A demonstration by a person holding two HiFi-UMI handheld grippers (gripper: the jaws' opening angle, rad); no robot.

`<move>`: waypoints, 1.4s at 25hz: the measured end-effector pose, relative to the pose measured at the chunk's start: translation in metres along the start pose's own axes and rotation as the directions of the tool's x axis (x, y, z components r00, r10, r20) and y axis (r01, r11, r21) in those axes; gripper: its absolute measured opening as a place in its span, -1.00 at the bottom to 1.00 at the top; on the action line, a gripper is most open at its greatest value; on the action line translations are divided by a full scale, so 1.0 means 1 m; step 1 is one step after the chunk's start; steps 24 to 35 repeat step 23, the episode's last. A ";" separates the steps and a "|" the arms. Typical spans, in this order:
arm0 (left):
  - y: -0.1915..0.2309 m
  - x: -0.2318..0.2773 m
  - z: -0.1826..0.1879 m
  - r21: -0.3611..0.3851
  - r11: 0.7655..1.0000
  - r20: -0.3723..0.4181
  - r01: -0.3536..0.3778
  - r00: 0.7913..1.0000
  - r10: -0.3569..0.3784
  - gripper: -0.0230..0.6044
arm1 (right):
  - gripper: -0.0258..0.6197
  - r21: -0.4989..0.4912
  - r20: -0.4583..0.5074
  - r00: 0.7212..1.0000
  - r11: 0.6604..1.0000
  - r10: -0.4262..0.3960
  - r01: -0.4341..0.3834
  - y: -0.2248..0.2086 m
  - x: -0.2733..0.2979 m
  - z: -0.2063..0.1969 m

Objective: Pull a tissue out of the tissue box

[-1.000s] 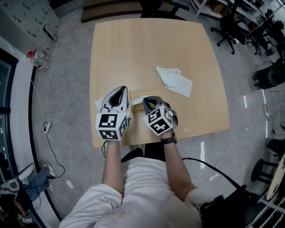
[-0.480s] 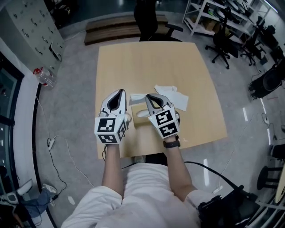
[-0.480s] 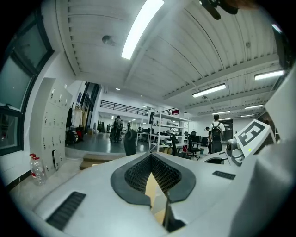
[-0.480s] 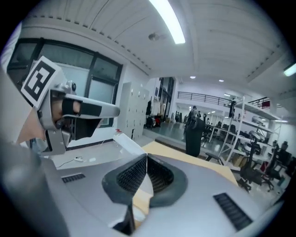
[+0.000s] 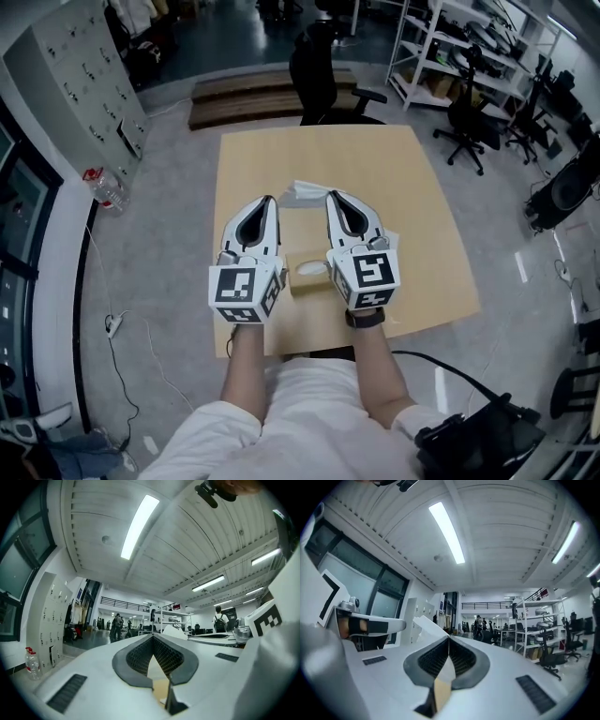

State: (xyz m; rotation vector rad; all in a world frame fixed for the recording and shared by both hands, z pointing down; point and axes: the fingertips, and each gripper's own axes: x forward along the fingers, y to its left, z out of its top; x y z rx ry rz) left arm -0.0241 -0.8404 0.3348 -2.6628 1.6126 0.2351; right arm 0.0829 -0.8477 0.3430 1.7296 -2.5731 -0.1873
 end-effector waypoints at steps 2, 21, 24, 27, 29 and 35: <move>-0.001 0.001 0.007 0.008 1.000 0.013 -0.002 1.000 0.002 -0.92 | -0.90 0.004 0.031 0.999 1.000 -0.025 0.025 -0.001 -0.002 0.010; -0.002 0.023 -0.005 0.050 0.997 -0.020 0.062 0.998 -0.061 -0.92 | -0.90 0.019 0.038 0.995 0.996 -0.090 0.089 -0.021 0.010 0.007; -0.001 0.031 -0.011 0.051 0.996 -0.042 0.080 0.996 -0.078 -0.92 | -0.90 0.027 0.028 0.995 0.995 -0.096 0.095 -0.026 0.017 0.003; -0.001 0.031 -0.011 0.051 0.996 -0.042 0.080 0.996 -0.078 -0.92 | -0.90 0.027 0.028 0.995 0.995 -0.096 0.095 -0.026 0.017 0.003; -0.001 0.031 -0.011 0.051 0.996 -0.042 0.080 0.996 -0.078 -0.92 | -0.90 0.027 0.028 0.995 0.995 -0.096 0.095 -0.026 0.017 0.003; -0.001 0.031 -0.011 0.051 0.996 -0.042 0.080 0.996 -0.078 -0.92 | -0.90 0.027 0.028 0.995 0.995 -0.096 0.095 -0.026 0.017 0.003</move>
